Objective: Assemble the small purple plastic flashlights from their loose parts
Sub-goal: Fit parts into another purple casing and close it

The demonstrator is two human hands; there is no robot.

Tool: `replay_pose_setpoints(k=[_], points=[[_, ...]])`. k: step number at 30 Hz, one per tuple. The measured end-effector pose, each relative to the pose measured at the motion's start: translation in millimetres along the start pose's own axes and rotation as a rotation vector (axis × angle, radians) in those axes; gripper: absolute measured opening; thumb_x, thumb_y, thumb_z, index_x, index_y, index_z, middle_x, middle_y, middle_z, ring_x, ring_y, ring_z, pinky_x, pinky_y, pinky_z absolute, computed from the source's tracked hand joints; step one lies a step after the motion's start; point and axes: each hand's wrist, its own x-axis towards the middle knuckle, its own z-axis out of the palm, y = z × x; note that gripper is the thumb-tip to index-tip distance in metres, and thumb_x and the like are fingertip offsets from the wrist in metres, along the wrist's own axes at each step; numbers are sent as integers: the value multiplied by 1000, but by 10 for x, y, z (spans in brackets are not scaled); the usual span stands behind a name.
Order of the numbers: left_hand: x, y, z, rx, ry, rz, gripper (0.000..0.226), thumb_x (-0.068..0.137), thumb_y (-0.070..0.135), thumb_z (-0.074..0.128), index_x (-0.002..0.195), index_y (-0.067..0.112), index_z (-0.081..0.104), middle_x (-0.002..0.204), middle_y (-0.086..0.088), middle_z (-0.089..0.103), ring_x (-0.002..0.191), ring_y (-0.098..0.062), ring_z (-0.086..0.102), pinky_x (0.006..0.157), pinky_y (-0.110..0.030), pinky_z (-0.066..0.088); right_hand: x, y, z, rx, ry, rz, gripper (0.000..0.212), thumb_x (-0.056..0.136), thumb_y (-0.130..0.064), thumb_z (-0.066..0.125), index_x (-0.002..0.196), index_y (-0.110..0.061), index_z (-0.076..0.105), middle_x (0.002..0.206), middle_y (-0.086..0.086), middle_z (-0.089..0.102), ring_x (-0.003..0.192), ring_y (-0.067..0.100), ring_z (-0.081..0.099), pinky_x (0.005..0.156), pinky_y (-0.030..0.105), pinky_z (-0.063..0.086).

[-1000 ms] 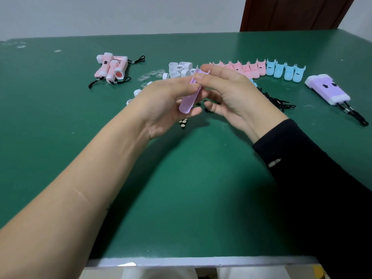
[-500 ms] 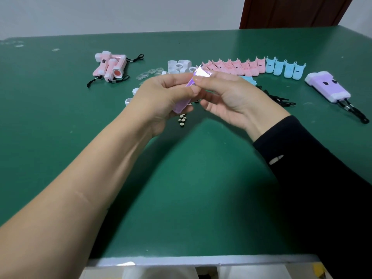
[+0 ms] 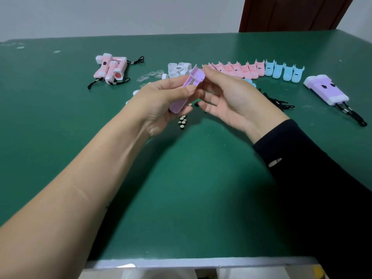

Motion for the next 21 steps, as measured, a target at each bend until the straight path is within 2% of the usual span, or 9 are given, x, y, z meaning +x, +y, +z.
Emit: replay_pose_setpoints(k=[6,9,11,13,16,18,21], points=[[-30,24,41,-66,-44,-71,37,90,6,61,126,11,64,105,-1,70,88,-8,68,62,-18,53,-7,10,2,-28,72,-52,13,92,-23,62,82,-19,69,70,-6,67,61,7,58,61,20,48],[-25,29,45,-101,-40,-94,21,92,15,62,112,15,67,99,3,73,86,-5,70,62,-18,54,-9,4,12,-50,82,-76,13,92,-25,63,82,-20,70,71,-8,67,61,6,57,58,19,47],[-15,21,45,-129,-28,-111,11,93,15,61,100,17,69,89,6,74,80,-4,71,60,-16,53,-14,18,31,-36,86,-82,13,92,-25,63,82,-19,69,68,-8,66,59,5,57,57,18,47],[4,2,45,-162,-4,-140,10,93,12,60,96,17,68,85,5,75,77,-4,71,60,-17,54,-6,44,52,-20,101,-70,12,93,-24,62,83,-19,68,65,-8,65,57,4,57,56,18,48],[29,-23,34,-208,28,-187,12,95,12,57,102,14,67,88,1,75,77,-5,71,64,-18,57,1,63,54,-51,108,-28,14,93,-28,61,84,-19,67,66,-8,67,59,5,59,58,18,49],[33,-19,32,-234,53,-201,14,96,12,56,107,13,66,86,1,74,72,-4,70,61,-15,56,11,34,22,-85,109,5,16,93,-33,60,87,-19,66,73,-6,69,61,6,61,57,19,50],[40,-2,13,-232,95,-197,25,97,12,54,121,8,60,78,4,72,59,0,65,47,-12,47,9,-29,-95,-429,135,-5,11,92,-26,63,88,-16,65,74,-4,64,52,5,54,50,18,45]])
